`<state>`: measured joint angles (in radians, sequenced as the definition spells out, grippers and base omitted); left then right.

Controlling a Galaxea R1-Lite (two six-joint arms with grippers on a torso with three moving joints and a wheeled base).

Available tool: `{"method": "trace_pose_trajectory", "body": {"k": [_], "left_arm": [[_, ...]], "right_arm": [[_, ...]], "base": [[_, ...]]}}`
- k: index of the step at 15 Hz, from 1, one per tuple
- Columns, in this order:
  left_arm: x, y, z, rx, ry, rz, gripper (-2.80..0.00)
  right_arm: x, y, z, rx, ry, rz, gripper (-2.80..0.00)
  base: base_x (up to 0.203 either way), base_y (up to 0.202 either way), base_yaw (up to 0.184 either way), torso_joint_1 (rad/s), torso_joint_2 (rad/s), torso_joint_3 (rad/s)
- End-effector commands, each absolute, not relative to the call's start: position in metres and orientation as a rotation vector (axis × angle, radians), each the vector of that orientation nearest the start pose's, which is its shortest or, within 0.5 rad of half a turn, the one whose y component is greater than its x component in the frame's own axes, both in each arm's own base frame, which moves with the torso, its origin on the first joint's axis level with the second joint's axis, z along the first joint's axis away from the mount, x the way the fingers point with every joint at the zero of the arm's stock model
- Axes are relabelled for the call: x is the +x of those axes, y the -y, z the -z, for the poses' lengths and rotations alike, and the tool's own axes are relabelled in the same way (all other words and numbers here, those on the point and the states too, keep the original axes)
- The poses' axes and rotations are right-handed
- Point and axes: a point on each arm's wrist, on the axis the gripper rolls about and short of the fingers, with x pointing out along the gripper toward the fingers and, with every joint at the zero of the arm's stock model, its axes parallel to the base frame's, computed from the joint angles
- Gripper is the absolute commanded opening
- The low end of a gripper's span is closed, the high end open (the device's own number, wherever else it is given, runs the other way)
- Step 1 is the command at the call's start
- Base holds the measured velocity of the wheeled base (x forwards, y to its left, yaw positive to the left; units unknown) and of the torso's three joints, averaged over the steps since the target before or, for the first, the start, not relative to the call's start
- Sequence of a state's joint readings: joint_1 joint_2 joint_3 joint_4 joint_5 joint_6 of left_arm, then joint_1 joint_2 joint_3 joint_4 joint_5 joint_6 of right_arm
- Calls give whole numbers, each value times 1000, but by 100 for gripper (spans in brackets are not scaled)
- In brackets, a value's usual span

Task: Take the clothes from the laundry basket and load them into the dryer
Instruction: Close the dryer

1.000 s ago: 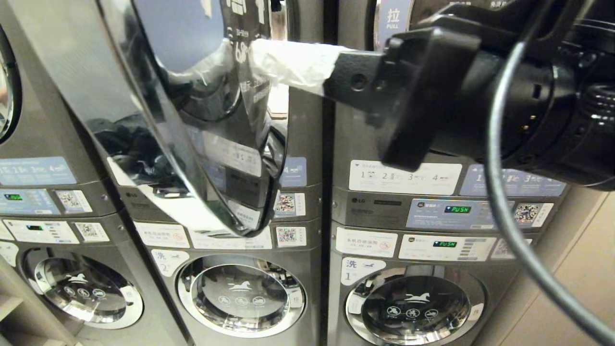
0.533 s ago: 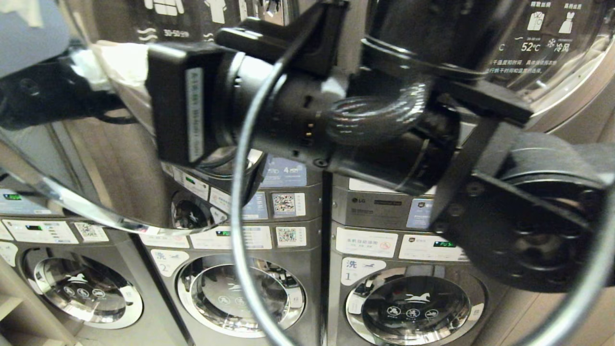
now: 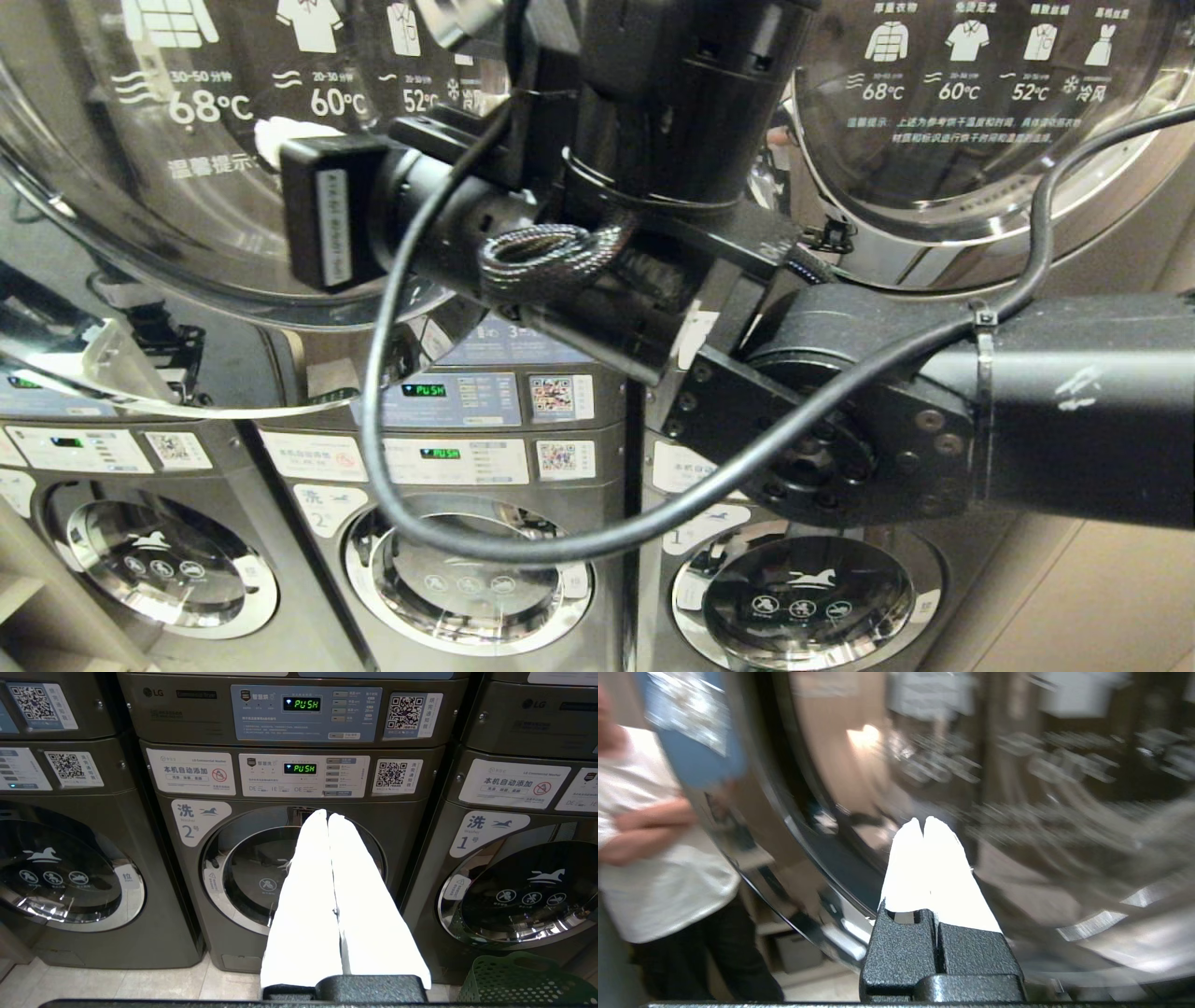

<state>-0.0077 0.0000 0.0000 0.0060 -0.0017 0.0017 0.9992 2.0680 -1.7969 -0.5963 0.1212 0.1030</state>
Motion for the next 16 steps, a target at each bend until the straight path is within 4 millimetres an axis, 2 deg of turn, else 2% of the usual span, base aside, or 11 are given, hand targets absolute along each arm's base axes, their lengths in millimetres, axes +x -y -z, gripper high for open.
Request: {"method": "trace_pose_trajectory", "body": {"k": [1,3,4,6,8,10,12,14,16], "left_arm": [[-23,0,-75,2,-6,9,-280],[-23,0,-75,2,-6,9,-280],[-23,0,-75,2,-6,9,-280],[-23,0,-75,2,-6,9,-280],[-23,0,-75,2,-6,9,-280],[-23,0,-75,2,-6,9,-280],[-23,0,-75,2,-6,9,-280],[-23,0,-75,2,-6,9,-280],[-23,0,-75,2,-6,9,-280]], "right_arm": [[239,-325,-332,228,257,-1058,-280],[256,-276,-330,199,235,-955,-280],[258,-248,-331,184,230,-904,-280],[256,-194,-327,120,221,-788,-280],[247,-133,-309,39,180,-636,-280],[224,-78,-290,-20,140,-478,-280],[194,-35,-267,-64,97,-321,-280],[153,-13,-242,-82,62,-223,-280],[111,-6,-217,-86,36,-185,-280]], "base": [[0,0,0,0,0,0],[0,0,0,0,0,0],[0,0,0,0,0,0],[0,0,0,0,0,0],[0,0,0,0,0,0],[0,0,0,0,0,0],[0,0,0,0,0,0],[0,0,0,0,0,0],[0,0,0,0,0,0]]}}
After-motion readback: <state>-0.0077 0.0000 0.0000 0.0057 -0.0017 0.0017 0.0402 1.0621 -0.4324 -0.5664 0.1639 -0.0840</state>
